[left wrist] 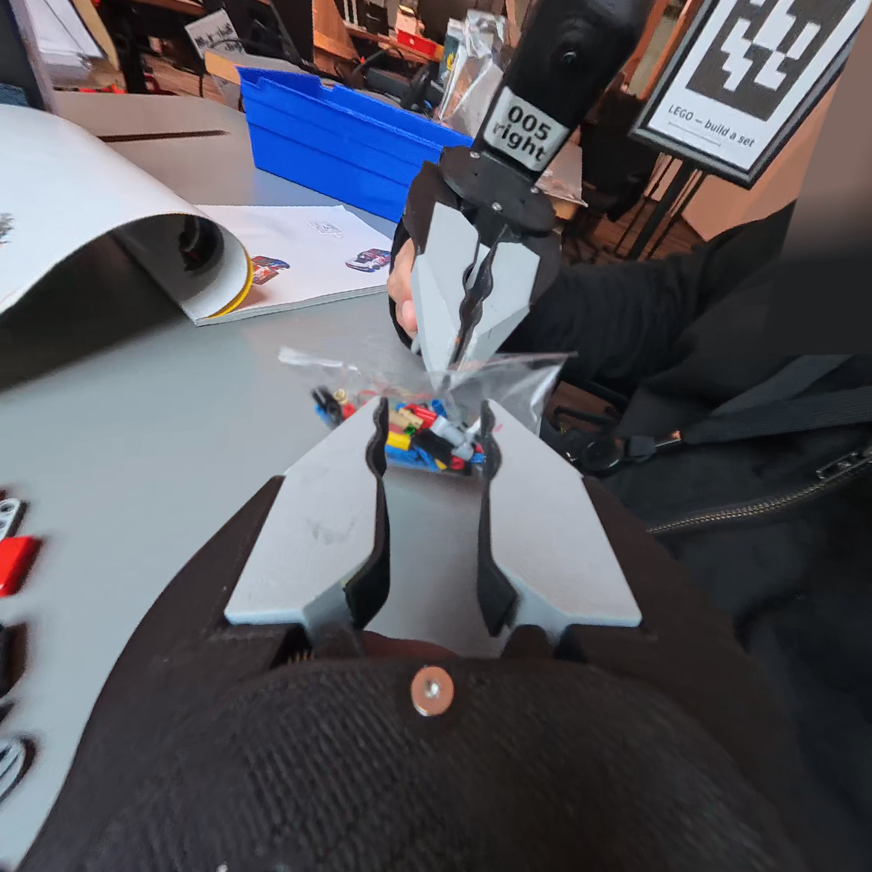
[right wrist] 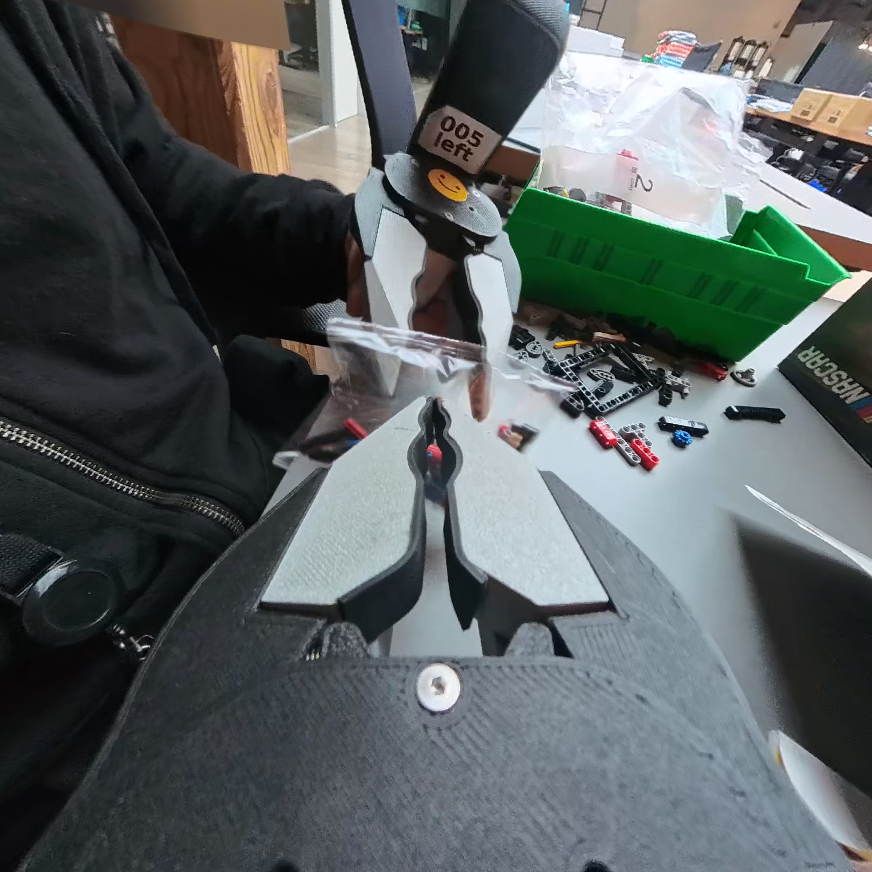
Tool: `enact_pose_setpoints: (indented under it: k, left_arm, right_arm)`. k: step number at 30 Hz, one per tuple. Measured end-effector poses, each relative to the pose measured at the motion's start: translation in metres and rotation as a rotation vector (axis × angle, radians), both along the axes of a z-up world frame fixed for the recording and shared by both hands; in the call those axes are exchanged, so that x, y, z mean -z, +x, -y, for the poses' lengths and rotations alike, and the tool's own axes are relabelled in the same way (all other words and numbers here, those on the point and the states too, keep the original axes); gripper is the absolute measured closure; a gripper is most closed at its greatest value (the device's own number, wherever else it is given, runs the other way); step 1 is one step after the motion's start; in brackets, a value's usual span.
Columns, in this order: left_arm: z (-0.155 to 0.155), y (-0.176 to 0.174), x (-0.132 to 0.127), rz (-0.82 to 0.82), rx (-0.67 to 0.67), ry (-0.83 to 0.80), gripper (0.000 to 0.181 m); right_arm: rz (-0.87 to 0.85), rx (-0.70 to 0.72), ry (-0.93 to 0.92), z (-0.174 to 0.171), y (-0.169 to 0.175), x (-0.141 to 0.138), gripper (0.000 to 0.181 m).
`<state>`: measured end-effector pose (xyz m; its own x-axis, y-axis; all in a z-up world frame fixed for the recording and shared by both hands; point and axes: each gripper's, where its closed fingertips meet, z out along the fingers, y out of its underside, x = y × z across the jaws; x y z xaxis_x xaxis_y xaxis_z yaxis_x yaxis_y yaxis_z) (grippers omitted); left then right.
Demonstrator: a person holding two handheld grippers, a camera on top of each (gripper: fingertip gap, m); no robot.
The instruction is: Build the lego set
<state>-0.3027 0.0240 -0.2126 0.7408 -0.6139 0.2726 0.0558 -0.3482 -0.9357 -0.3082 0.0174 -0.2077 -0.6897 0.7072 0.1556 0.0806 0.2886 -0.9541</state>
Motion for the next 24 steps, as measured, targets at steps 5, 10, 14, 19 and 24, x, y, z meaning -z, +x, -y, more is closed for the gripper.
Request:
enact_pose_setpoints:
  k: [5, 10, 14, 19, 24]
  left_arm:
    - [-0.004, 0.013, -0.007, 0.021, 0.037, 0.061, 0.165]
    - [-0.005, 0.014, -0.006, -0.054, -0.018, 0.097, 0.181]
    - [-0.004, 0.012, -0.003, -0.063, -0.027, 0.066, 0.181]
    - [-0.002, 0.003, -0.005, -0.066, -0.051, 0.079, 0.181]
    - [-0.004, -0.015, -0.008, -0.049, -0.138, 0.083, 0.181]
  right_arm:
    - [-0.019, -0.014, -0.064, 0.003, 0.003, -0.008, 0.181]
    - [0.004, -0.018, -0.106, -0.001, 0.003, -0.011, 0.181]
    - [0.025, -0.017, -0.073, -0.003, 0.003, -0.006, 0.181]
    - [0.044, -0.006, -0.056, -0.010, 0.005, -0.005, 0.181]
    - [0.076, 0.015, -0.014, -0.015, 0.003, 0.003, 0.181]
